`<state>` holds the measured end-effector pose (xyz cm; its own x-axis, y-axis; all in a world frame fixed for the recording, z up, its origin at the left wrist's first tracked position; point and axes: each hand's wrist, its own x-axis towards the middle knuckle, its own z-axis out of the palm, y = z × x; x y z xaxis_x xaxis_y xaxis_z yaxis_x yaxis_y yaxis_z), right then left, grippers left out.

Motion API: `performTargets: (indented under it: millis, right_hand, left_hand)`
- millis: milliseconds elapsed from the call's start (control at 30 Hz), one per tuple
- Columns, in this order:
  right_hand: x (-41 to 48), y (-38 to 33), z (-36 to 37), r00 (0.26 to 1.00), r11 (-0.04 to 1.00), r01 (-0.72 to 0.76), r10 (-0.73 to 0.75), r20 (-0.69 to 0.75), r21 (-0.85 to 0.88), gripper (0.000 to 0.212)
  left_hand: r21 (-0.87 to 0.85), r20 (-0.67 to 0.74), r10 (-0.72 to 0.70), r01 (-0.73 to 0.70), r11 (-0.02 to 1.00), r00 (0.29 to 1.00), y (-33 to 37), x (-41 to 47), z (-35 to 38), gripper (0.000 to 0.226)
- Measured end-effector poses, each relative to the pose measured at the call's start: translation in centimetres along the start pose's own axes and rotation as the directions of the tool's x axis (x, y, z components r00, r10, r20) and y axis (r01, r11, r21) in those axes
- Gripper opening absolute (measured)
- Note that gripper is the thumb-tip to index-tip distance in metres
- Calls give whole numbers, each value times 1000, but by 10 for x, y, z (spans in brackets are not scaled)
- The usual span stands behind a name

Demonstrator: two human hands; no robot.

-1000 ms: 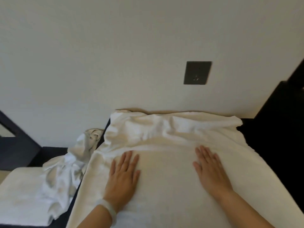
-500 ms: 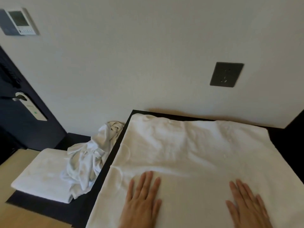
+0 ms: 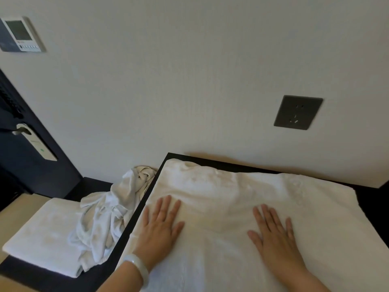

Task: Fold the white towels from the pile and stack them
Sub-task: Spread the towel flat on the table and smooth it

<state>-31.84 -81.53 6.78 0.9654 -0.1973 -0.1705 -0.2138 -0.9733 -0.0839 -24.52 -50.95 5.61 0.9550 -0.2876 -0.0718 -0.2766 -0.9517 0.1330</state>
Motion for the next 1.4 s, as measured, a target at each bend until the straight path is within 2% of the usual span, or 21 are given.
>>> performTargets:
  millis: [67,100,167,233,267,333,400,500,567,600,667,767,800,867,933,1000,1067,1133,1200,1300,1400]
  right_hand:
    - [14,-17,-5,998,998,64,-63,-15,25,71]
    - [17,-27,-6,987,990,144,-143,-70,7,72]
    - [21,-44,0,940,944,328,-324,-104,21,71]
    - [29,-47,5,927,929,370,-369,-62,-7,71]
    - [38,-44,4,938,940,340,-340,-66,-5,70]
    - [57,-37,-1,951,957,288,-291,-103,-46,64]
    - [67,-41,-12,928,951,310,-301,-220,5,53]
    - [87,-42,-27,873,939,328,-259,-413,104,35]
    - [109,-37,-43,915,955,260,-197,-352,141,43]
    - [123,-33,-50,954,963,211,-165,-250,169,50]
    - [141,-28,-57,990,980,131,-123,-63,151,53]
    - [135,-26,-60,965,960,248,-233,-123,131,34]
    - [126,-25,-60,944,946,306,-287,-162,109,31]
    - [99,-20,-58,899,917,394,-371,-235,59,28]
    - [68,-12,-57,856,899,438,-411,-314,20,31]
    - [35,-6,-50,795,863,504,-485,-364,-49,38]
    - [8,-4,-41,740,816,567,-566,-365,-115,28]
    - [-7,-3,-39,701,770,608,-635,-323,-193,26]
    - [-9,0,-45,676,733,659,-675,-296,-169,27]
    - [12,0,-67,767,761,605,-480,-426,233,27]
    - [58,-7,-80,879,835,417,-270,-393,360,30]
  left_hand:
    - [-10,12,-22,22,1000,1000,7,14,-6,64]
    - [7,-11,27,-27,1000,1000,13,18,-7,64]
    - [68,-27,238,-236,969,971,27,18,0,63]
    - [84,-17,339,-337,938,941,32,18,6,62]
    - [91,-21,289,-286,954,957,27,24,7,62]
    - [74,-12,42,-41,996,999,9,45,4,61]
    - [72,-32,-114,116,991,993,-5,65,-7,59]
    - [38,-95,-58,62,997,994,-5,88,-26,60]
    - [-94,-134,-60,48,994,989,1,108,-37,61]
    - [-181,-134,-97,72,981,986,3,121,-41,62]
    - [-402,-25,-232,203,893,972,6,145,-53,65]
    - [-676,195,-447,449,584,873,8,162,-67,57]
    - [-735,215,-463,455,503,860,7,160,-72,43]
    - [-840,188,-396,356,409,899,0,144,-77,7]
    - [-893,111,-262,212,397,959,-10,114,-80,17]
    - [-879,25,-147,92,468,989,-23,71,-80,27]
    - [-788,-66,-53,-19,616,996,-35,29,-70,43]
    - [-580,-126,88,-145,802,988,-40,-5,-57,42]
    - [-395,-136,173,-214,893,975,-42,-25,-44,47]
    - [-362,-62,63,-82,929,996,-35,-32,-42,59]
    - [-240,62,-37,51,969,997,-14,-22,-54,34]
